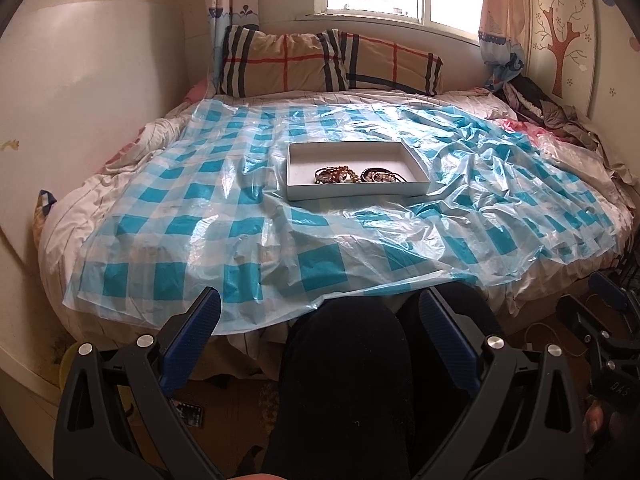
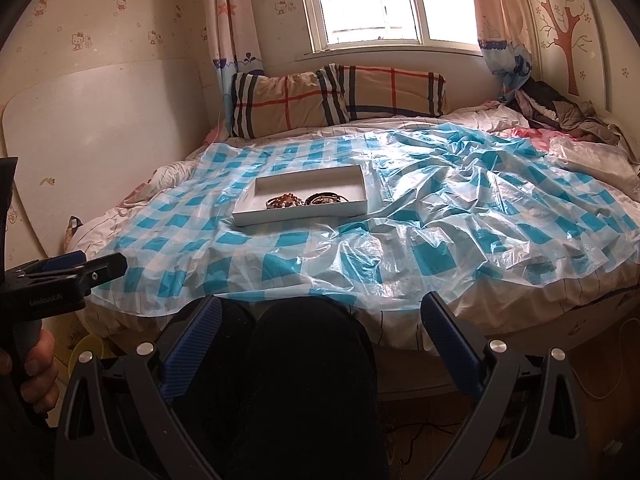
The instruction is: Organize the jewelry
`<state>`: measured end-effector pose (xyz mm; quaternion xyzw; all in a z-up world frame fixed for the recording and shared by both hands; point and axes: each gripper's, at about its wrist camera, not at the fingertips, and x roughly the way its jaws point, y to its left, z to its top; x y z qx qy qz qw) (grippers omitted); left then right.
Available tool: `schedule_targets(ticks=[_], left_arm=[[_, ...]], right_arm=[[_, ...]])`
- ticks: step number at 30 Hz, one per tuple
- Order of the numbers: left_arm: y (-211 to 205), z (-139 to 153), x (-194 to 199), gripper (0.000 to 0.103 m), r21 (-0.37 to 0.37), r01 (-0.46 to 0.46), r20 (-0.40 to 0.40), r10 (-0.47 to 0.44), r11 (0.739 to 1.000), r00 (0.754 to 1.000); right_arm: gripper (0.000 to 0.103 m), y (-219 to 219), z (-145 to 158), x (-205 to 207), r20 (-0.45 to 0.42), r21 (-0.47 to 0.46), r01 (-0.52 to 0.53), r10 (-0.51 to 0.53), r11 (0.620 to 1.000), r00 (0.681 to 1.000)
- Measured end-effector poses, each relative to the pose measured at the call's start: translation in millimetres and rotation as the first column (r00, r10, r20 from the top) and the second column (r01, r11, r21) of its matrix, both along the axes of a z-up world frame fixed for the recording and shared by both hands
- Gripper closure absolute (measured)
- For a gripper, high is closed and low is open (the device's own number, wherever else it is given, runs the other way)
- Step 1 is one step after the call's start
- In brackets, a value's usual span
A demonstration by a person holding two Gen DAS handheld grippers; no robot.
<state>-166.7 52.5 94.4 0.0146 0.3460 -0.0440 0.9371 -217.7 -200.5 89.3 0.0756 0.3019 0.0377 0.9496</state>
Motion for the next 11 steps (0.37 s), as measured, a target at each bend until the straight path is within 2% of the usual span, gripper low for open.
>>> schedule_targets(ticks=[6,11], left_arm=[[12,-22,15,0.008,-0.007,-0.025,-0.1,0.024,1.0,0.995],[25,-28,15,0.008,-0.007,-0.042,-0.11,0.041,0.999,0.993]], right_arm=[[0.007,4,-5,17,-0.012,-0.038,-0.011,0.01,0.999,1.0],[0.007,-6,-11,27,-0.036,-0.034,0.013,-0.014,0.999,0.999]])
